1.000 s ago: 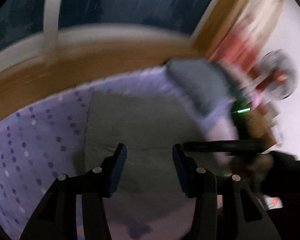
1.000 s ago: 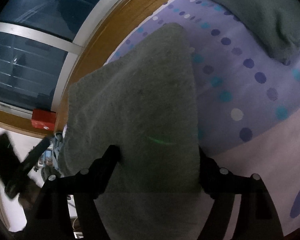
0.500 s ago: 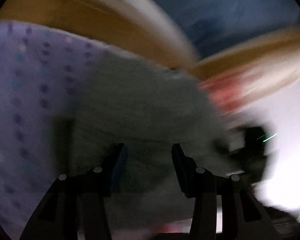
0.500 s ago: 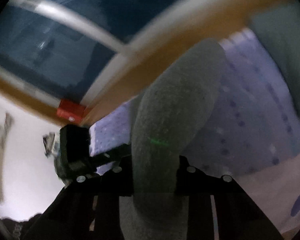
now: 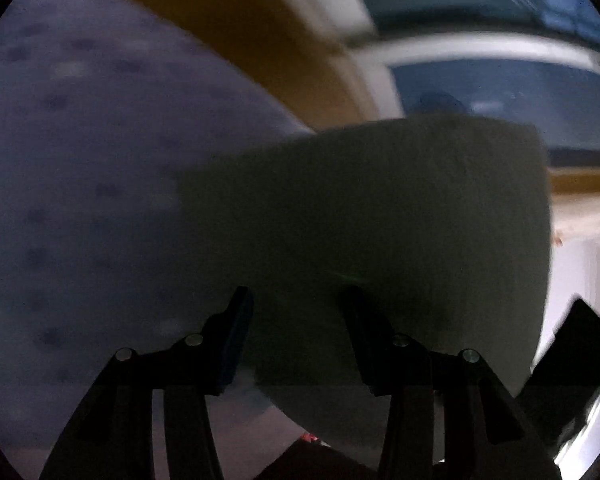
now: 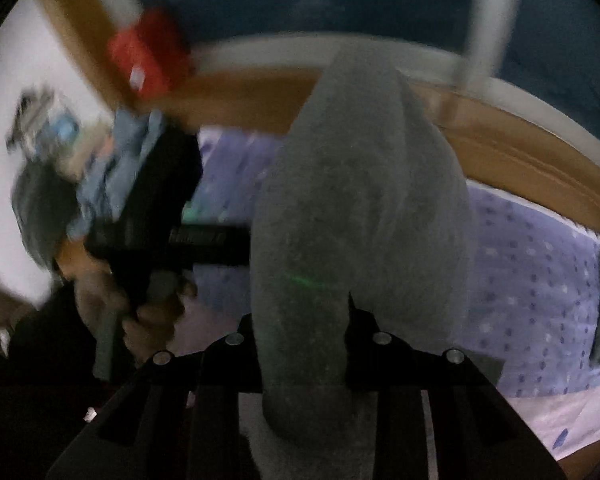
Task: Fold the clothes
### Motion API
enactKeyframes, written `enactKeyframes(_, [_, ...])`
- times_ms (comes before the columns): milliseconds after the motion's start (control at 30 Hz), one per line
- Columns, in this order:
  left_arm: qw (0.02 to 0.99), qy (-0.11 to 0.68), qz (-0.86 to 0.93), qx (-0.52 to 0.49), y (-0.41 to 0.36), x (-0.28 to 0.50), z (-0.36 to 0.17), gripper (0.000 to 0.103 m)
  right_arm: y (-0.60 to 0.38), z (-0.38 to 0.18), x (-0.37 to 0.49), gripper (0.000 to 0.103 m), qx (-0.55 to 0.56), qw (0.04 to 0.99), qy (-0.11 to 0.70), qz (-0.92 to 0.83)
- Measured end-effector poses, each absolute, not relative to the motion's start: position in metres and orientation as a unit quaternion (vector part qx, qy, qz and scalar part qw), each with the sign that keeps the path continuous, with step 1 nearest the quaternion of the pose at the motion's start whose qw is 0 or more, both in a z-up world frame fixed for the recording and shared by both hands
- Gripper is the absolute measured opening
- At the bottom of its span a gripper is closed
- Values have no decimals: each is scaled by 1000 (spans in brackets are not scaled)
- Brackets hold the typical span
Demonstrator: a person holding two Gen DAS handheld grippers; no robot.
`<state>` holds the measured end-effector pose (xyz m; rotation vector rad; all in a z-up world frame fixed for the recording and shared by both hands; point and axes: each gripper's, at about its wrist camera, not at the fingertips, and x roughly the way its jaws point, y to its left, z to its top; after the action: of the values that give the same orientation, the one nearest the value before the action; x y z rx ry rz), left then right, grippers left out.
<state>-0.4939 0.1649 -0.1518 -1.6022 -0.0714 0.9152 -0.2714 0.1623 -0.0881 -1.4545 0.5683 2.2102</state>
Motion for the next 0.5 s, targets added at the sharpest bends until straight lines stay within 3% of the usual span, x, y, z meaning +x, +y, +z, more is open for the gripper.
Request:
enactKeyframes(67, [583,-12,415,-698,149,-517,-162,46,130,-111,-305,35,-567,197,173,781])
enactKeyframes(133, [562,-7,430,-706,135,-536,-175,45,105,-134,-331,50,-587,174,176,771])
enactKeyframes(200, [547,-40,429,-718,119,-557,-186,45,83,-156,-354,75,-605,148,185,760])
enactKeyframes(333, [528,-111,423,-728,93,-594,-195,45,53,-177,-370,81,-605,36,251,755])
enactKeyframes(500, [526,-90,502,-680,57,-611,-163,53,59,-153,-349,81,-536,-25,286,794])
